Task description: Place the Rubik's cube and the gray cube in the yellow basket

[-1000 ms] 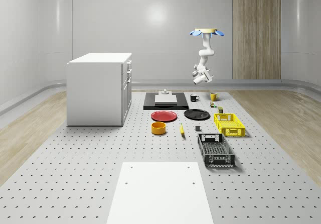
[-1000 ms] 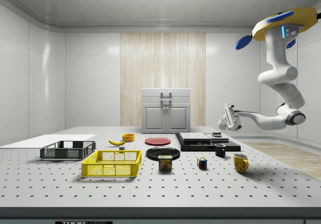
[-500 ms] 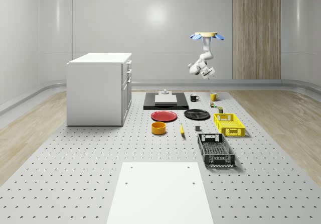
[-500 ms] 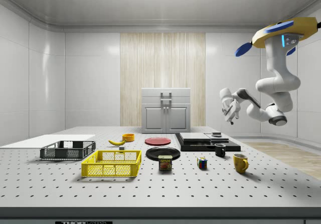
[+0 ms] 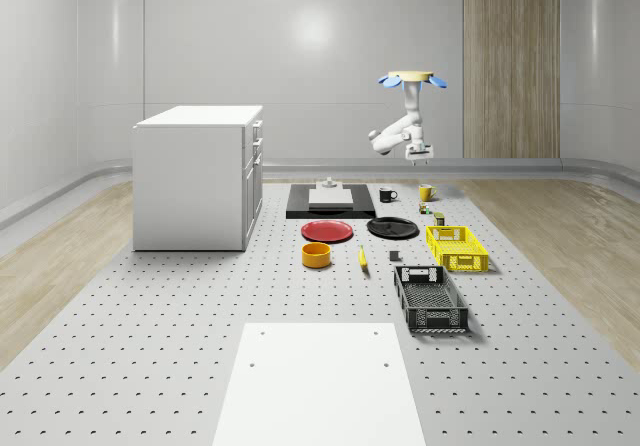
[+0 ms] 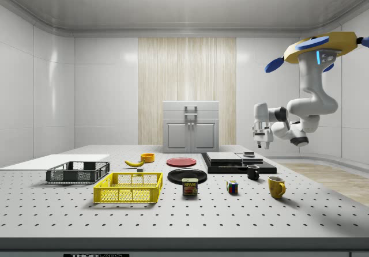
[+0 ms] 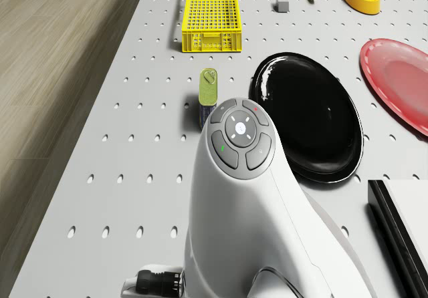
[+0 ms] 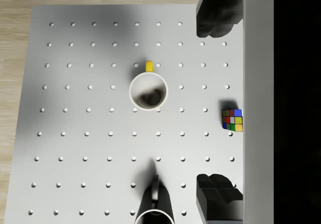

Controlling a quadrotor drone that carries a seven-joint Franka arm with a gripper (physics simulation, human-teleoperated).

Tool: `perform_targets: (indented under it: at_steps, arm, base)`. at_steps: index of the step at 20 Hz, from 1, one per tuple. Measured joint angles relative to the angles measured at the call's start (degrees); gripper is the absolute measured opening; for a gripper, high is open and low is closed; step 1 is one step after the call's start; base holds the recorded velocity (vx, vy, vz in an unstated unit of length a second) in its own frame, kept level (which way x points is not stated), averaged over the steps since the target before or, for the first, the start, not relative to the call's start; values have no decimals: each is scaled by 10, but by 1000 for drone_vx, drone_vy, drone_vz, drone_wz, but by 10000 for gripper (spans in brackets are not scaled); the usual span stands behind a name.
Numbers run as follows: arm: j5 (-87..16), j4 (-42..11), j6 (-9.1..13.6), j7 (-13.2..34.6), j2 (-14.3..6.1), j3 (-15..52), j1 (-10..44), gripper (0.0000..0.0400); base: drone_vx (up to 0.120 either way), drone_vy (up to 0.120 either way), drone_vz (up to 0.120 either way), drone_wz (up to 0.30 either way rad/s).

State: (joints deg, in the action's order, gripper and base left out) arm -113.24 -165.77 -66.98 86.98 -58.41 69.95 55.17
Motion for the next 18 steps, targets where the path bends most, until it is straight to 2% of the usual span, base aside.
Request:
perform_targets:
  at_steps: [7,13,15,18]
  arm:
    - [-3,-2,-1,25,-27,19,35,400]
    - [4,-1,-13,36,-47,29,49,400]
    - [7,0,-18,39,-53,31,53,400]
    - [12,0,-25,43,-62,35,57,400]
  base:
    - [109,-6,-120,0]
    - [7,0,-120,0]
    - [120,0,-120,0]
    - [120,0,-27,0]
